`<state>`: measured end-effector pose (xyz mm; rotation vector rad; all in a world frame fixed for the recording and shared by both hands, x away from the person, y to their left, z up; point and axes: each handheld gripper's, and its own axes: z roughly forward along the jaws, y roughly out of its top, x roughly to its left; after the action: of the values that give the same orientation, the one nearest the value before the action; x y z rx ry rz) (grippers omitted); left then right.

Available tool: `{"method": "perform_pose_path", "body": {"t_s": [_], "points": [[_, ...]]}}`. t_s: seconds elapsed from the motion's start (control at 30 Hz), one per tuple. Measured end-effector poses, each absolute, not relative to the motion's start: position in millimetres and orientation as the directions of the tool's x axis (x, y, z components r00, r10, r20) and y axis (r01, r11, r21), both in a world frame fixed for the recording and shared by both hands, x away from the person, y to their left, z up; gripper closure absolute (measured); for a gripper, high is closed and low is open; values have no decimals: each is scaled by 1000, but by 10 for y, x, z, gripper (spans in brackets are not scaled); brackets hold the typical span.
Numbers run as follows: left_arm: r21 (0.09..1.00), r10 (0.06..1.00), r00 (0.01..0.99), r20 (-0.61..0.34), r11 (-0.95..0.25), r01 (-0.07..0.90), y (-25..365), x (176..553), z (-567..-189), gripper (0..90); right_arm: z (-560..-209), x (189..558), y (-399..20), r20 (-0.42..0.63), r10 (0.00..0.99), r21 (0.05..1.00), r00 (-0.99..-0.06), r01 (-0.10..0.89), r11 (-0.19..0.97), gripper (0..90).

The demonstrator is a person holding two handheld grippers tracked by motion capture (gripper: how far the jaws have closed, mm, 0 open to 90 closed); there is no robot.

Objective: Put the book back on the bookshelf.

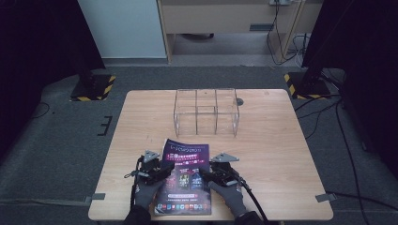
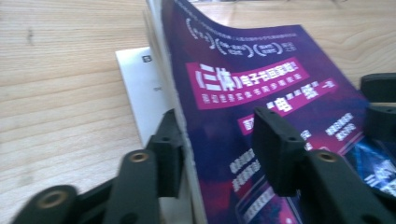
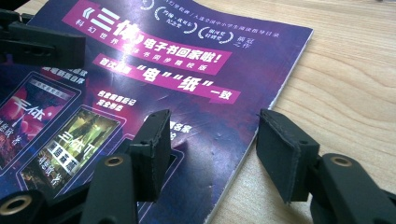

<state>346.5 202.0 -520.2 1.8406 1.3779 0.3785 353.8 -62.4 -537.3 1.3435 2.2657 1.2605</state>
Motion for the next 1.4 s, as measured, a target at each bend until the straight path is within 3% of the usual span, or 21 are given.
{"method": "perform_pose_path", "body": {"t_s": [0.1,0.5,1.4], "points": [[734,907,362,-214,-95,673,2043,3470,-5197,637,-5373,3537,-621,221,801,763,-557,611,214,447],[778,909,387,-154,-130,615,1987,3406,-5112,801,-5304,3544,-666,221,793,783,-568,588,203,378],[877,873,467,-143,-107,469,1859,3179,-4779,833,-5208,3588,-949,267,785,798,-559,585,145,350]]}}
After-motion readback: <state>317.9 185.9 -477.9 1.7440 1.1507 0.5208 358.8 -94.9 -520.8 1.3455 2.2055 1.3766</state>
